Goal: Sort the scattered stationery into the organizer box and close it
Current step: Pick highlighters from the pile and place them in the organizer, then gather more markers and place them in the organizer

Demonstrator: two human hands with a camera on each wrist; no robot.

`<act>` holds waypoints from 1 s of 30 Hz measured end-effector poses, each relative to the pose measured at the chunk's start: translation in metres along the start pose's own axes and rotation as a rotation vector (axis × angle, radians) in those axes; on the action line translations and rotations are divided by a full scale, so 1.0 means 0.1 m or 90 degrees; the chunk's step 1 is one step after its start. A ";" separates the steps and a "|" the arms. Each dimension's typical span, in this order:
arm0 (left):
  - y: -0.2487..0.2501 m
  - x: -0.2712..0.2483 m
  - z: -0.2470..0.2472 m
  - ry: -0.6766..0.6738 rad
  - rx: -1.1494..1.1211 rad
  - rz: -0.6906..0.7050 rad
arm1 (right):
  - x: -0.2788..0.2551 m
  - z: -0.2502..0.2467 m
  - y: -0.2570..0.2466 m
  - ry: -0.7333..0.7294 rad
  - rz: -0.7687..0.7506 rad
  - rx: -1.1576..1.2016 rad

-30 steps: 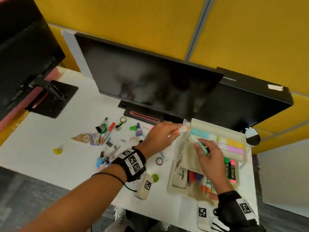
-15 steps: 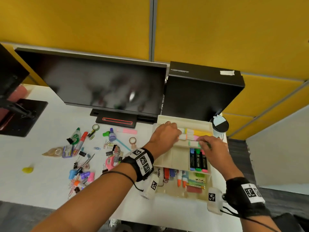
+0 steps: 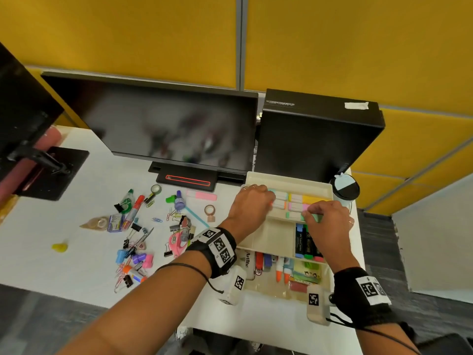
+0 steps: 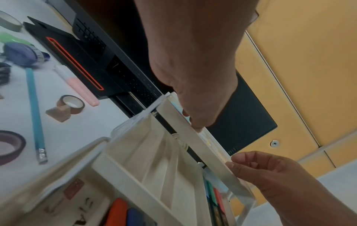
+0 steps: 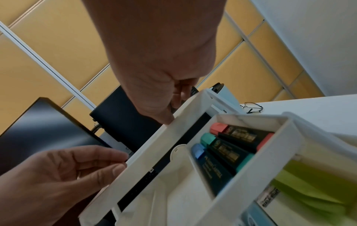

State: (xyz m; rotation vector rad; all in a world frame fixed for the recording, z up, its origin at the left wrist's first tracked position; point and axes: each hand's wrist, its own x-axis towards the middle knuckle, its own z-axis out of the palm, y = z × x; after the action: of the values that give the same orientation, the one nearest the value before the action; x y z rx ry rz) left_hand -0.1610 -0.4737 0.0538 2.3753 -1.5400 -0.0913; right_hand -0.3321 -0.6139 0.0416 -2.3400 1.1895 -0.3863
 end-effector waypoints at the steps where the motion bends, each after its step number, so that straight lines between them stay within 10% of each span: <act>1: -0.03 -0.04 0.00 0.008 -0.024 0.007 | -0.01 0.00 -0.01 0.007 0.001 0.006; 9: -0.54 -0.76 -0.10 0.085 -0.135 -0.020 | -0.40 0.31 -0.63 0.028 -0.154 0.080; 15: -1.26 -1.52 -0.30 0.117 -0.154 -0.131 | -0.72 0.88 -1.40 -0.122 -0.265 0.146; 21: -2.02 -2.37 -0.47 0.095 -0.176 -0.269 | -0.89 1.57 -2.05 -0.349 -0.273 0.056; 30: -2.86 -3.53 -0.36 0.123 -0.227 -0.447 | -1.24 2.24 -2.49 -0.407 -0.211 -0.070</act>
State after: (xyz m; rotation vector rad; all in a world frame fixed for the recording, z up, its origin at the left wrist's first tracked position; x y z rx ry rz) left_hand -0.0496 -0.0403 -0.0350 2.4159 -0.4998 -0.2554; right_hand -0.1350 -0.3223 -0.0172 -2.4712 0.5319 0.3189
